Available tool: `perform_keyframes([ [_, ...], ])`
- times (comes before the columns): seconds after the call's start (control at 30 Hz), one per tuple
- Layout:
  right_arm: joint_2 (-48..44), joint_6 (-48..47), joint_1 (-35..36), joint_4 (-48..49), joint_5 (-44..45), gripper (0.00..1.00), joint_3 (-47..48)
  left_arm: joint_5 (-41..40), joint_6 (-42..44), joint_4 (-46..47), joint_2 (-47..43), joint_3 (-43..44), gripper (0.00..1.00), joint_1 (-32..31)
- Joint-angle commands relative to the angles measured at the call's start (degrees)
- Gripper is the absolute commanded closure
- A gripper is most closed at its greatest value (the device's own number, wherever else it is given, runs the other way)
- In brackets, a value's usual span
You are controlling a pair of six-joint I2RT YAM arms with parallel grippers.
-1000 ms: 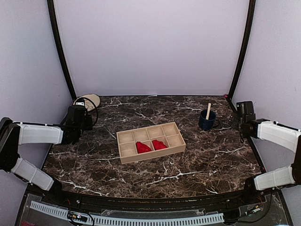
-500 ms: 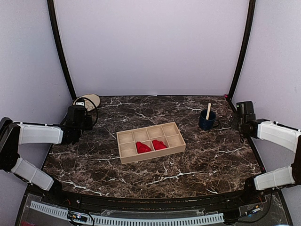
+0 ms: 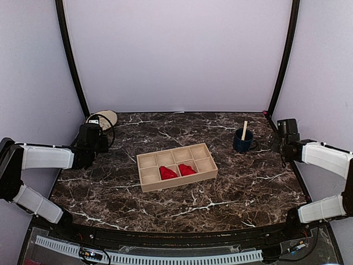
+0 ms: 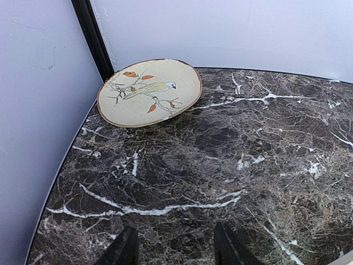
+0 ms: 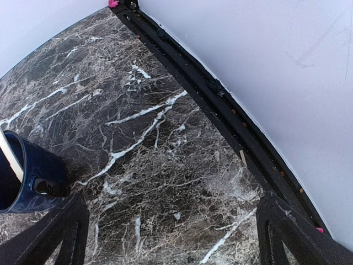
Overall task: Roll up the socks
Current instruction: Reset both arms
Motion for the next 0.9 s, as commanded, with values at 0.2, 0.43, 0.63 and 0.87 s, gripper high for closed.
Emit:
perform_keyframes([
  [0.2, -0.94, 0.99, -0.27, 0.92, -0.26, 0.01, -0.48, 0.05, 0.64, 1.74, -0.92, -0.96, 0.51, 0.7],
  [0.43, -0.84, 1.05, -0.2, 1.09, -0.46, 0.01, -0.44, 0.11, 0.62, 1.76, -0.82, -0.92, 0.51, 0.75],
  [0.63, -0.74, 1.32, -0.24, 1.21, -0.56, 0.0, -0.58, 0.2, 0.62, 1.74, -0.71, -0.86, 0.51, 0.83],
  [0.87, -1.07, 1.58, -0.24, 1.46, -0.63, 0.0, -0.82, 0.2, 0.75, 1.74, -0.65, -0.79, 0.51, 0.87],
])
